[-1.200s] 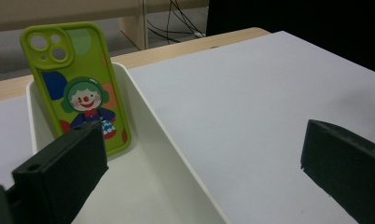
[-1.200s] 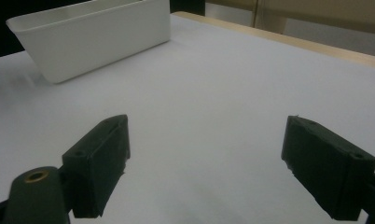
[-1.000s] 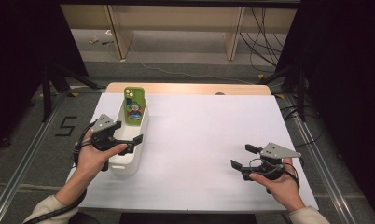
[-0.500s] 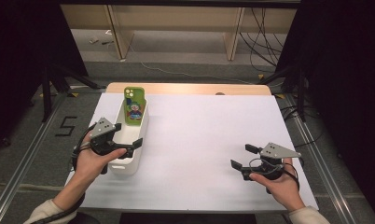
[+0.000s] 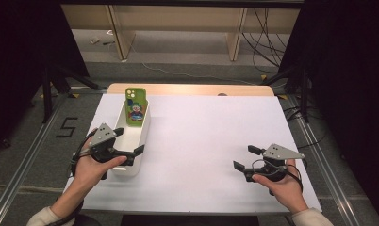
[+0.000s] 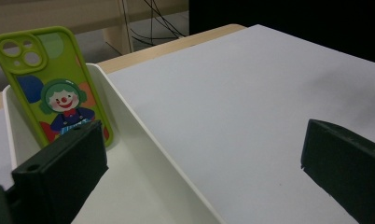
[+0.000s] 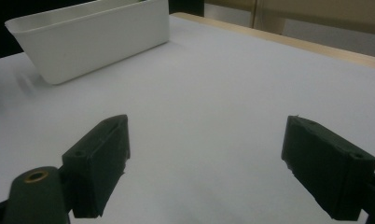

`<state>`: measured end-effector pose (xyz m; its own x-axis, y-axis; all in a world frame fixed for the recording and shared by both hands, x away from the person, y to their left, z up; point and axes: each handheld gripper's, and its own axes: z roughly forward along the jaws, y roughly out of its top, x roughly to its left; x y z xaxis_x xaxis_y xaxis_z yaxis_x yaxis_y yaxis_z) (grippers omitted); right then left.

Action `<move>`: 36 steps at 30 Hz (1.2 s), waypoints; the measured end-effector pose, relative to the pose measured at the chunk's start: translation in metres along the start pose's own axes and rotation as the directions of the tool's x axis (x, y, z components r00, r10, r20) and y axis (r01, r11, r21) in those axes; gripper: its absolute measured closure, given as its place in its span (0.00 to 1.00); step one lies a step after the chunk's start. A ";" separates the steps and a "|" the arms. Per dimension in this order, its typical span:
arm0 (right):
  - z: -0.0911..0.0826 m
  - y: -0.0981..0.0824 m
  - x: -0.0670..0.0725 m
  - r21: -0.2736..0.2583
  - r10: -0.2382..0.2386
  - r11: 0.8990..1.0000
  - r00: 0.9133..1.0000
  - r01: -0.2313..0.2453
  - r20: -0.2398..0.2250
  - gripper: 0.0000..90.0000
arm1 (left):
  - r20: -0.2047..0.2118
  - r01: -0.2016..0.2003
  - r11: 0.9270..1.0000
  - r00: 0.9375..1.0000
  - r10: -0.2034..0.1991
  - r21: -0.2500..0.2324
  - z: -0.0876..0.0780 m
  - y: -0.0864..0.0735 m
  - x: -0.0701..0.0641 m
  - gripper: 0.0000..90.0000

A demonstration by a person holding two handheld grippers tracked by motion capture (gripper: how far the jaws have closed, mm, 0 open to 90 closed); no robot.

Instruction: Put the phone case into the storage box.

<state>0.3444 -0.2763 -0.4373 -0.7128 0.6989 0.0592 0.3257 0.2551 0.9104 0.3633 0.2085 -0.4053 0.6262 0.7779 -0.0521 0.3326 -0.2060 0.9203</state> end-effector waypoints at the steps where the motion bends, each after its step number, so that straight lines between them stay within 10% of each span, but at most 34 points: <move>1: 0.000 0.000 0.000 0.003 -0.001 1.000 1.000 0.001 0.001 0.18 | 0.002 0.002 1.000 1.000 -0.002 -0.001 0.000 -0.001 0.000 0.00; 36: 0.000 0.000 -0.001 0.000 0.000 1.000 1.000 0.000 0.005 0.18 | 0.025 -0.018 0.999 0.999 0.019 -0.030 -0.010 -0.014 -0.006 0.00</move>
<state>0.3447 -0.2768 -0.4374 -0.7094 0.7025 0.0570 0.3259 0.2553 0.9103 0.3479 0.2124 -0.4137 0.6503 0.7584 -0.0443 0.2998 -0.2026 0.9323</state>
